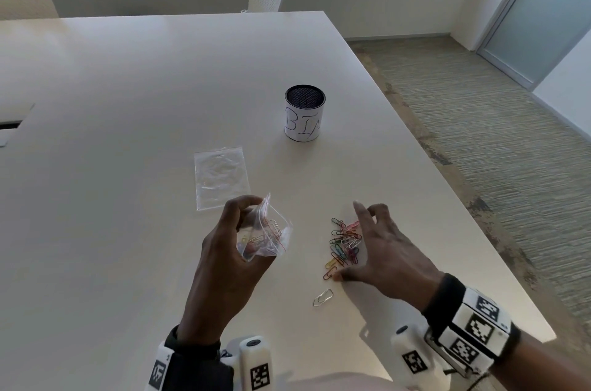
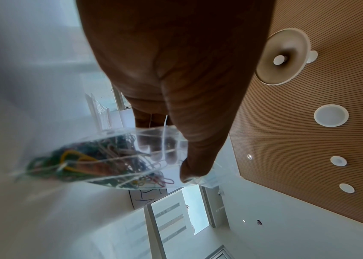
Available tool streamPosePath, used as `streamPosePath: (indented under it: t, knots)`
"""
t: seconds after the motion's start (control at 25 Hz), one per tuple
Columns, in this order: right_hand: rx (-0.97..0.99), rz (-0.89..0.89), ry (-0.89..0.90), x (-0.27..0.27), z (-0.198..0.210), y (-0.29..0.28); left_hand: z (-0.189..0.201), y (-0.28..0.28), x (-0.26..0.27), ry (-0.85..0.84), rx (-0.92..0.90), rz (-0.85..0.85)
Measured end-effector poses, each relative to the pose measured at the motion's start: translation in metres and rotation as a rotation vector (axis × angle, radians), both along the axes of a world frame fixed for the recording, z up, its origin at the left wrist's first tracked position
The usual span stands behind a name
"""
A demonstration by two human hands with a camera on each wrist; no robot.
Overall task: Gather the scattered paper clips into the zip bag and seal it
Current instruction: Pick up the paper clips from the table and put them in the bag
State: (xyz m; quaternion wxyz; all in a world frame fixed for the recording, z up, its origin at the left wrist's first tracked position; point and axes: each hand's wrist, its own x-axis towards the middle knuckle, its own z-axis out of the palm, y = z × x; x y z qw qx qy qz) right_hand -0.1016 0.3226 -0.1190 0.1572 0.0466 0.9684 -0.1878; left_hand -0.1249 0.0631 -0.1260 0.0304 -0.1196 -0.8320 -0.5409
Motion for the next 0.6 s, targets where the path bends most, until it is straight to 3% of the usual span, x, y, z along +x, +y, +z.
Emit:
streamPosePath:
  t: [0.36, 0.6]
  knots:
    - [-0.064, 0.165, 0.19, -0.013, -0.008, -0.004, -0.001, -0.001, -0.001, 0.001, 0.023, 0.0]
    - [-0.146, 0.137, 0.263, -0.027, -0.001, 0.006, -0.002, -0.003, -0.002, 0.008, 0.045, 0.004]
